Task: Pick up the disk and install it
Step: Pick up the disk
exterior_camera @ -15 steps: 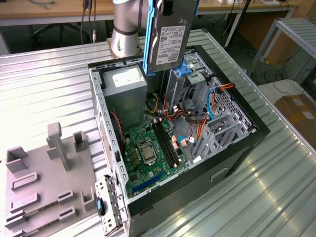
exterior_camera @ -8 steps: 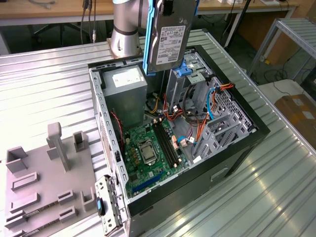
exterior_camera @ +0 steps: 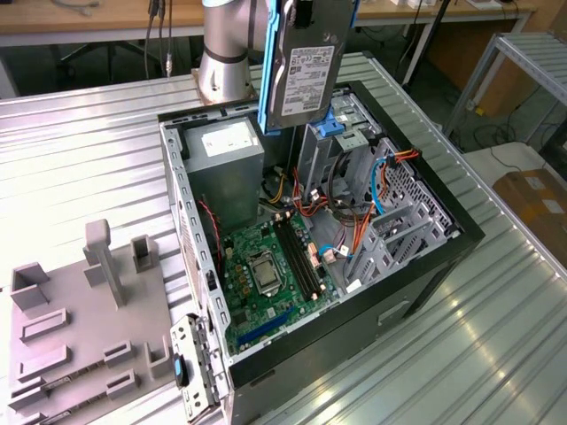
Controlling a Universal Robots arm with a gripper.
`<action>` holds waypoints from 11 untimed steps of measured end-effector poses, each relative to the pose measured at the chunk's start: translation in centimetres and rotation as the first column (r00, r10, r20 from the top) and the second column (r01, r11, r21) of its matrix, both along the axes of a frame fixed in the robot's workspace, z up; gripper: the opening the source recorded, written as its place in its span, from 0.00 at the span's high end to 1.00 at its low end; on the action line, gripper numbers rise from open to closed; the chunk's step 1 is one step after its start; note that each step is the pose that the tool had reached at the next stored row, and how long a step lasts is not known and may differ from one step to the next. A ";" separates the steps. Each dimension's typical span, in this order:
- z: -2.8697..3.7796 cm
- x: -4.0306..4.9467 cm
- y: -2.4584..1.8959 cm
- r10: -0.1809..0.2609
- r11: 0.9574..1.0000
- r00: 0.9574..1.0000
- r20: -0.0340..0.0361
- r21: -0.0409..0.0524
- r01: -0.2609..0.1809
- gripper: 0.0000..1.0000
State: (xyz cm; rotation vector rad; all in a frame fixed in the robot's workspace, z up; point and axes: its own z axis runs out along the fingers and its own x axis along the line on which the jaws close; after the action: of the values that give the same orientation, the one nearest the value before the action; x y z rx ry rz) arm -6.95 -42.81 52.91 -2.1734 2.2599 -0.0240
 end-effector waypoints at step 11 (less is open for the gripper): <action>-0.54 0.85 -4.71 0.000 1.000 1.000 0.000 0.000 0.000 0.63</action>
State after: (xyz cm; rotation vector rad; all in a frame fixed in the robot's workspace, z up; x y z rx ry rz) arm -6.11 -47.52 52.38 -2.1731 2.2601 -0.0238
